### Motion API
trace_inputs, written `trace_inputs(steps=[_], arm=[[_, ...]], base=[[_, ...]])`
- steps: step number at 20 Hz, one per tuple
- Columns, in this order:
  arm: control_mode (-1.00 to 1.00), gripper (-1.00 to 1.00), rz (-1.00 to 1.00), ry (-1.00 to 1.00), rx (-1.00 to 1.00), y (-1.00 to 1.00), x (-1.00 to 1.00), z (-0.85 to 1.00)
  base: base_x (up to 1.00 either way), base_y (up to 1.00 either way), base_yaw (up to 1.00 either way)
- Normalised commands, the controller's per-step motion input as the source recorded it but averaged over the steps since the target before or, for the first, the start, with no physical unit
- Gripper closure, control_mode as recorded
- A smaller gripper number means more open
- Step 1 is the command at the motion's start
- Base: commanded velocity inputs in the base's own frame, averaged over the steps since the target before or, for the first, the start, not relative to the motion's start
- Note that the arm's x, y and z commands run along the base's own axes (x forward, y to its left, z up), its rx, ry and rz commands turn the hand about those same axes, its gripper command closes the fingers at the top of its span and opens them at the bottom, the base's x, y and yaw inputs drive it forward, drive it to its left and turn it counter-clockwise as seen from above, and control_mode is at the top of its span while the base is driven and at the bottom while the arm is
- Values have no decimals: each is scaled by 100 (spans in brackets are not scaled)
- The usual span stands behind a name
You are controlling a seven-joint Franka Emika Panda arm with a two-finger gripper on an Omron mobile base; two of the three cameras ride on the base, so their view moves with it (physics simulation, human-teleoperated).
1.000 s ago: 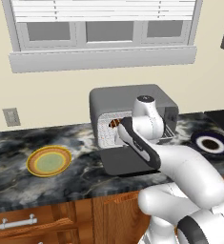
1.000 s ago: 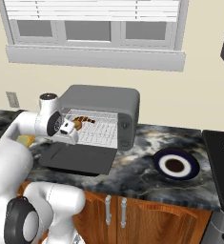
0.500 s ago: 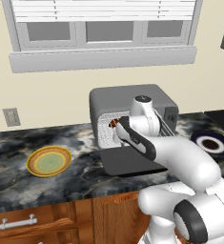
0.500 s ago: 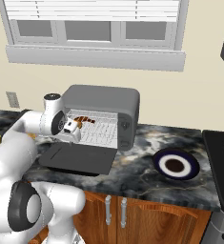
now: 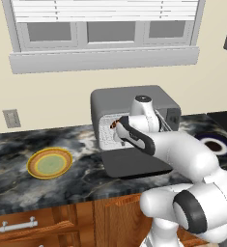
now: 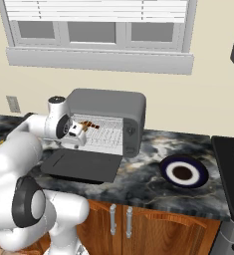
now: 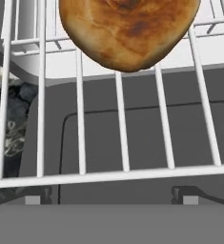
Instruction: Open the toaster oven door. Place the bread on the top rack in the toaster oven and place the chicken drumstick on the bottom rack.
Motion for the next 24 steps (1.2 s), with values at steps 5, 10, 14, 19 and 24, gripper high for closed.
trace_inputs(steps=[5,10,14,19,24], arm=[[-100,-100,0,-15,0,0,28,-1],[-100,-100,0,-17,-1,0,32,0],[-100,-100,0,-12,0,0,26,-2],[-100,-100,0,-3,0,0,26,-3],[-100,-100,0,0,0,0,30,3]], base=[[0,0,0],[0,0,0],[0,0,0],[0,0,0],[0,0,0]])
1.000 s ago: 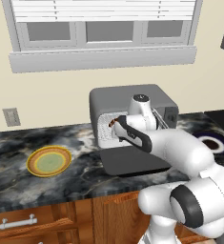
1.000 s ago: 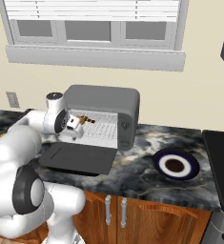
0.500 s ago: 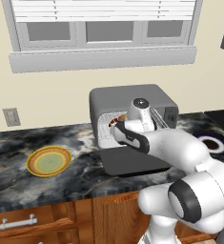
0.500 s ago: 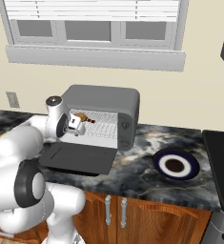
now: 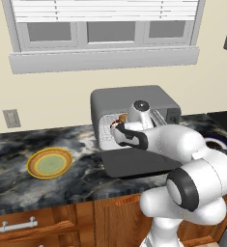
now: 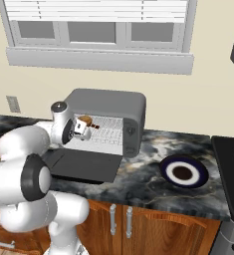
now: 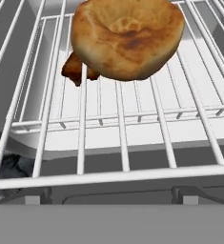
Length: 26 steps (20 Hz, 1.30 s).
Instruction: Open the toaster oven door. Place the bread on the top rack in the toaster oven and place the chicken drumstick on the bottom rack.
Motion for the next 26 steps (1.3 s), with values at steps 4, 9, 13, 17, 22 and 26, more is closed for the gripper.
trace_inputs(steps=[4,9,13,17,22,26], arm=[[-100,-100,0,0,-1,0,38,11],[-100,-100,0,0,0,0,27,0],[-100,-100,0,0,-1,0,22,0],[-100,-100,0,0,-1,0,25,0],[-100,-100,0,0,-1,0,27,0],[-100,-100,0,0,-1,0,26,-2]], base=[[0,0,0],[0,0,0],[0,0,0],[0,0,0],[0,0,0],[0,0,0]])
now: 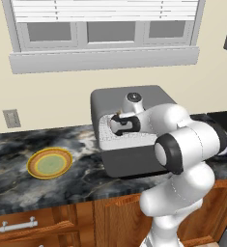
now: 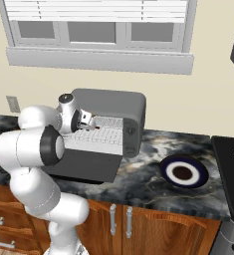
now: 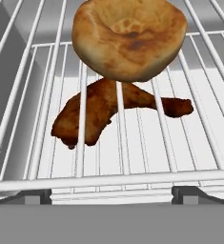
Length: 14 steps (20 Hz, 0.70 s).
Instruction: Open the toaster oven door. Place the bread on the top rack in the toaster oven and place the chicken drumstick on the bottom rack.
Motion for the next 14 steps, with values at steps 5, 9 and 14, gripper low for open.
trace_inputs(steps=[5,9,14], arm=[[-100,-100,0,0,0,0,24,-3],[-100,-100,0,0,0,0,23,-3],[-100,-100,0,1,0,0,9,-2]], base=[[0,0,0],[0,0,0],[0,0,0]])
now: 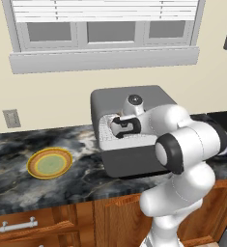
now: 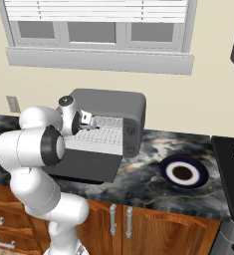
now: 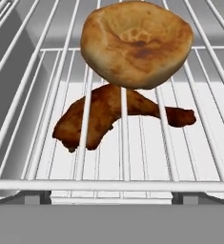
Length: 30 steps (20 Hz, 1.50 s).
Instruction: Open the toaster oven door. Place the bread on the top rack in the toaster oven and place the chicken drumstick on the bottom rack.
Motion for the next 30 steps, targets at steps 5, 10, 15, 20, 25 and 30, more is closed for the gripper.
trace_inputs(steps=[5,10,15,20,25,30], arm=[[-100,-100,1,6,0,0,-25,0],[-100,-100,0,4,0,0,-35,0],[-100,-100,0,2,0,0,-45,9],[-100,-100,1,13,0,0,-57,18],[-100,-100,5,19,0,-4,-58,19],[-100,-100,9,9,0,-11,-62,12]], base=[[0,0,0],[0,0,0],[0,0,0],[0,0,0],[0,0,0],[0,0,0]])
